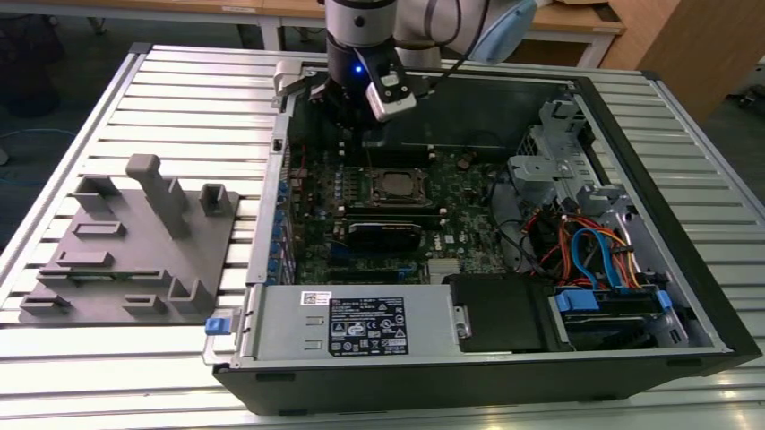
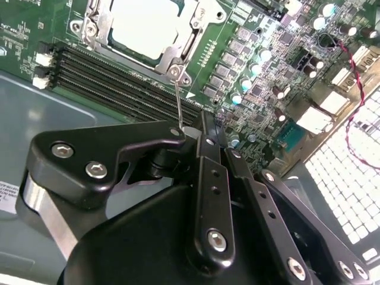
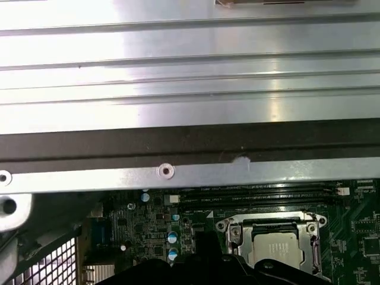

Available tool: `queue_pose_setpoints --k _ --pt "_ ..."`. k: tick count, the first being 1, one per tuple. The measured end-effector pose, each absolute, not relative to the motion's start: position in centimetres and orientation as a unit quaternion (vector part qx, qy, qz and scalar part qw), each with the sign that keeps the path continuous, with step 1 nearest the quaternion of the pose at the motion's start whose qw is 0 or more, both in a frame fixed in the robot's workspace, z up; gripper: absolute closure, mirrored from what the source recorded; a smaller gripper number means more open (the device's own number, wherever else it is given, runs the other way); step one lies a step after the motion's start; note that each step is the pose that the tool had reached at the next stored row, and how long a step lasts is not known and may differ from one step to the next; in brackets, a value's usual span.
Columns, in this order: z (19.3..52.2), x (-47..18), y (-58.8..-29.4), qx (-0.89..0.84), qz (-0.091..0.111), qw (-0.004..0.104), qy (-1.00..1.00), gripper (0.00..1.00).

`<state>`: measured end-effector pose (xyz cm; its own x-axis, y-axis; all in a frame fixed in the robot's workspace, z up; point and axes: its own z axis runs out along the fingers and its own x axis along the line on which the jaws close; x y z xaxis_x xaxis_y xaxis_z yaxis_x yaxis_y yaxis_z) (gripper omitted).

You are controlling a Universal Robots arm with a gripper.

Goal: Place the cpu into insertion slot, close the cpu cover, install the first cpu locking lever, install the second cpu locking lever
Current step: 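Install the first cpu locking lever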

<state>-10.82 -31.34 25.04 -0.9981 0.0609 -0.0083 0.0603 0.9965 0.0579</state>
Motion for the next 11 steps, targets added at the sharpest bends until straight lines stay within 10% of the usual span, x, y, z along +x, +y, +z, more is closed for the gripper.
queue_pose_setpoints --k 11 --pt "25.06 -10.48 -31.3 0.029 0.029 0.005 0.999 0.9"
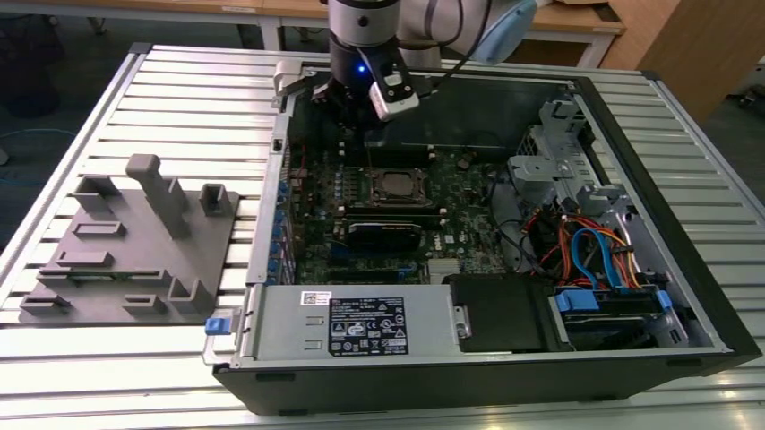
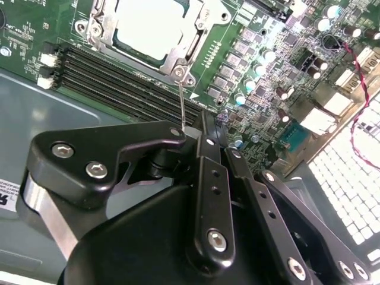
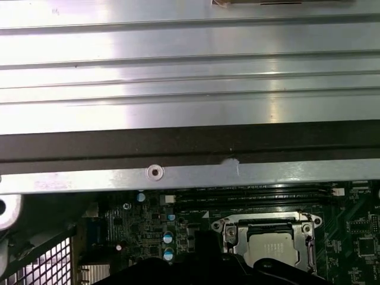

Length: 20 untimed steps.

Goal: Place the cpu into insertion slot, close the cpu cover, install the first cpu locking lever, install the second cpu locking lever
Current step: 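Install the first cpu locking lever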

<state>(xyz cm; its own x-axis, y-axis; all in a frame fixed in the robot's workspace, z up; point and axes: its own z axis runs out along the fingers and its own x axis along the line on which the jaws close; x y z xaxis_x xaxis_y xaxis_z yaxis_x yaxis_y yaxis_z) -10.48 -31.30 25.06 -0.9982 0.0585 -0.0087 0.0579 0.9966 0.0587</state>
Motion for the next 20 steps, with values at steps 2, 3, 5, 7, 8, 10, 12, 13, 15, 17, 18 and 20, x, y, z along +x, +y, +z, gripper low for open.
queue_pose_setpoints --k 2,3,5,7,8,10,12,13,15,17,18,20 --pt "25.1 -10.4 -31.3 0.029 0.029 0.005 0.999 0.9" --pt "25.1 -10.4 -31.3 0.029 0.029 0.005 0.999 0.9" --pt "25.1 -10.2 -31.3 0.029 0.029 0.005 0.999 0.9" --pt "25.1 -10.1 -31.3 0.029 0.029 0.005 0.999 0.9" --pt "25.1 -10.0 -31.3 0.029 0.029 0.005 0.999 0.9" --pt "25.1 -9.9 -31.3 0.029 0.029 0.005 0.999 0.9" --pt "25.1 -9.7 -31.3 0.029 0.029 0.005 0.999 0.9" --pt "25.1 -9.7 -31.3 0.029 0.029 0.005 0.999 0.9" --pt "25.1 -9.6 -31.3 0.029 0.029 0.005 0.999 0.9" --pt "25.1 -9.4 -31.3 0.029 0.029 0.005 0.999 0.9" --pt "25.1 -9.3 -31.3 0.029 0.029 0.005 0.999 0.9" --pt "25.1 -9.1 -31.3 0.028 0.029 0.005 0.999 0.9"
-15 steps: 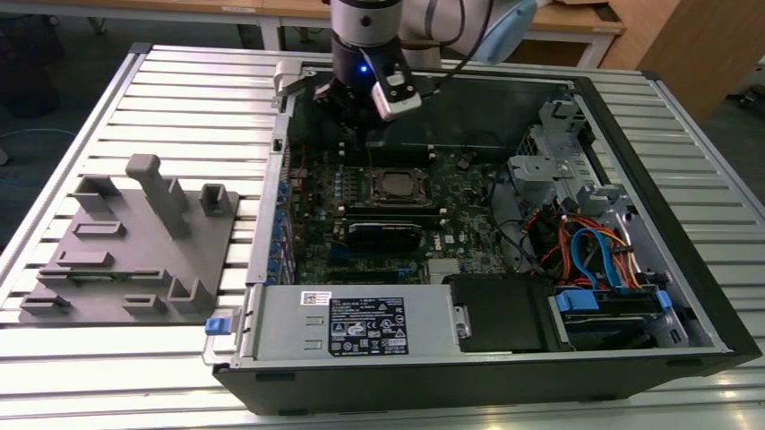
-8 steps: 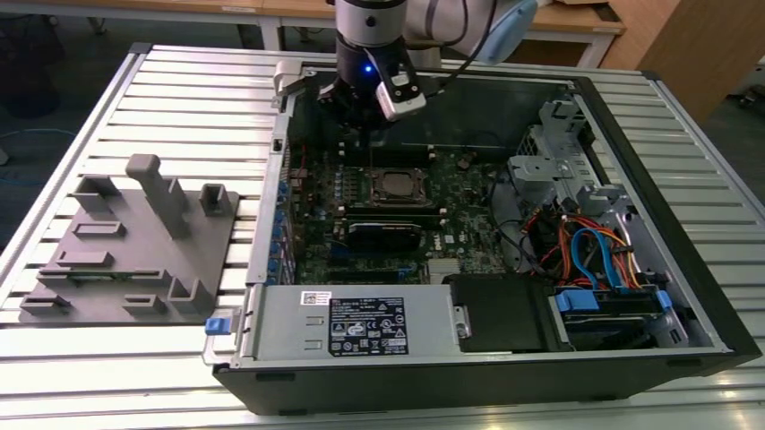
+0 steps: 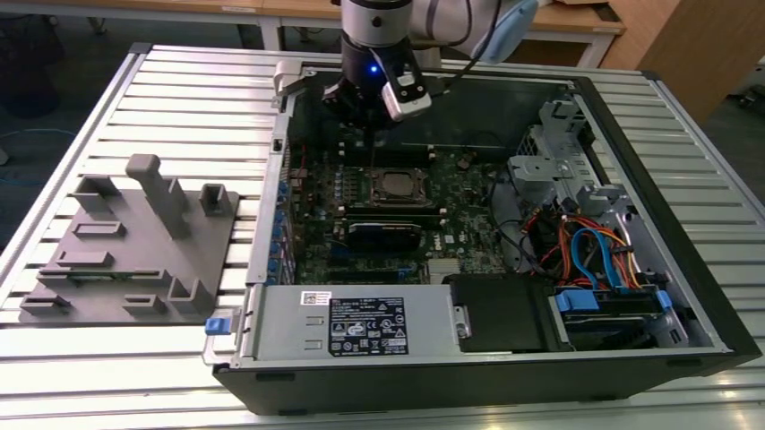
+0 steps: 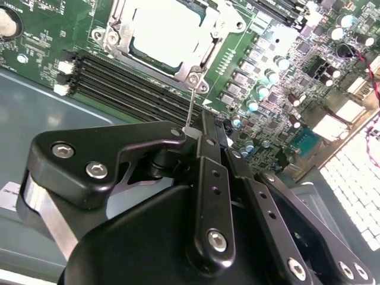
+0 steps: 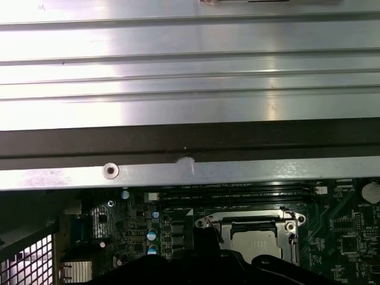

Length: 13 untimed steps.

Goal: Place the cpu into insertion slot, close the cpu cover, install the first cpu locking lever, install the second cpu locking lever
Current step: 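Install the first cpu locking lever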

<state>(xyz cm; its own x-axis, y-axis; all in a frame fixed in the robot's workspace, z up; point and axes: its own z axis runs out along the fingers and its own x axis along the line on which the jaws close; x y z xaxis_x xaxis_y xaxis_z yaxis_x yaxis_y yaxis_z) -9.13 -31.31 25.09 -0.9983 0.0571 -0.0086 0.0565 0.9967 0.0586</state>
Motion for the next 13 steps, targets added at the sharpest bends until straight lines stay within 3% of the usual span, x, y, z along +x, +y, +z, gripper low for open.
queue_pose_setpoints --k 13 --pt "25.04 -8.34 -31.31 0.028 0.03 0.005 0.999 0.9"
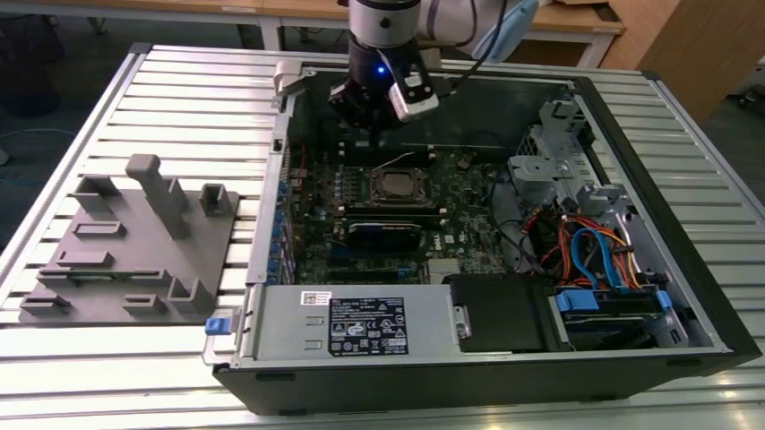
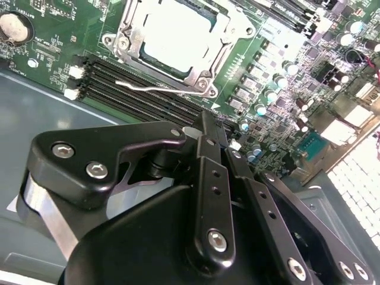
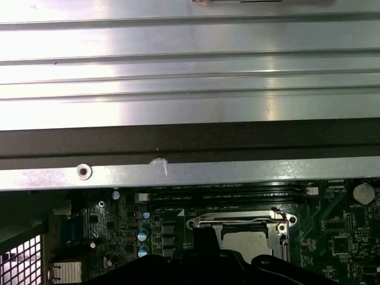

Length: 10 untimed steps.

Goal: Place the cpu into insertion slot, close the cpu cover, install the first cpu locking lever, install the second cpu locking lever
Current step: 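Install the first cpu locking lever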

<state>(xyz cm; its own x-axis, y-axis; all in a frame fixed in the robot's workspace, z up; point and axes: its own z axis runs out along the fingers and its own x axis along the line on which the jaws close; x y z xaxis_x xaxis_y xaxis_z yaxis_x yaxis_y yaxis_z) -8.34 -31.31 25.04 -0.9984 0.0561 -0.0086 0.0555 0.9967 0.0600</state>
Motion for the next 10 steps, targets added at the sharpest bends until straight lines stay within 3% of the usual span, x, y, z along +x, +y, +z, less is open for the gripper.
queue_pose_setpoints --k 5,10 --pt "24.93 -8.27 -31.35 0.028 0.047 0.005 0.999 0.9" --pt "24.68 -8.01 -31.37 0.028 0.047 0.005 0.998 0.9"
